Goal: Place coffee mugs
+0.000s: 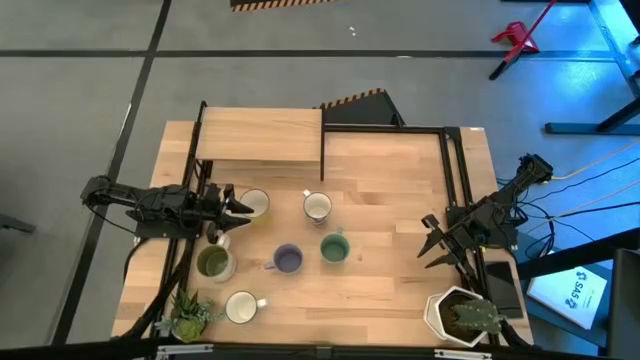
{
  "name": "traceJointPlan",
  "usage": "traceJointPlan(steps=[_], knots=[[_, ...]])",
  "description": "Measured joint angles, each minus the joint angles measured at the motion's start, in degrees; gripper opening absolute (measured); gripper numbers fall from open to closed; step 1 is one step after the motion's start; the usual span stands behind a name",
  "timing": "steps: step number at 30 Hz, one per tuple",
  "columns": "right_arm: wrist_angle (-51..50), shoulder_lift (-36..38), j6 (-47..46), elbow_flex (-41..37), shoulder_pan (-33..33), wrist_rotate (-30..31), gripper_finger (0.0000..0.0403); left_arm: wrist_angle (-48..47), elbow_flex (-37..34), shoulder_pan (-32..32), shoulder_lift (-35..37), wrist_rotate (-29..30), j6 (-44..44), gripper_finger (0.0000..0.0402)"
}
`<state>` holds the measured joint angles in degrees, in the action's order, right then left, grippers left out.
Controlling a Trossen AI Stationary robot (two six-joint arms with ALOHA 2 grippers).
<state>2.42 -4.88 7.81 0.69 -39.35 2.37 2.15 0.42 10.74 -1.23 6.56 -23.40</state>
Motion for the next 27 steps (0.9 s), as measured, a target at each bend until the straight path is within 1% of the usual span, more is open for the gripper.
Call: traceJointPlan(steps=[19, 21, 24, 25, 27], knots=[[0.0, 0.0, 0.0, 0.0, 0.0, 0.23, 0.0143, 0.0, -0.01, 0.02, 0.0, -0.01, 0.0, 0.0159], [0.16, 0.01, 0.02, -0.01, 0.0, 2.45, 0.0143, 0.0, -0.01, 0.02, -0.01, 0.01, -0.02, 0.0159], [0.92, 0.0, 0.0, 0.0, 0.0, 9.57, 0.0143, 0.0, 0.0, 0.01, 0.01, 0.0, 0.0, 0.0159], [0.98, 0.02, -0.18, 0.0, 0.01, 11.06, 0.0143, 0.0, 0.0, 0.02, 0.01, -0.01, 0.0, 0.0159], [1.14, 0.02, -3.53, 0.0, 0.04, 12.51, 0.0143, 0.0, 0.0, 0.01, 0.01, -0.01, 0.0, 0.0159]])
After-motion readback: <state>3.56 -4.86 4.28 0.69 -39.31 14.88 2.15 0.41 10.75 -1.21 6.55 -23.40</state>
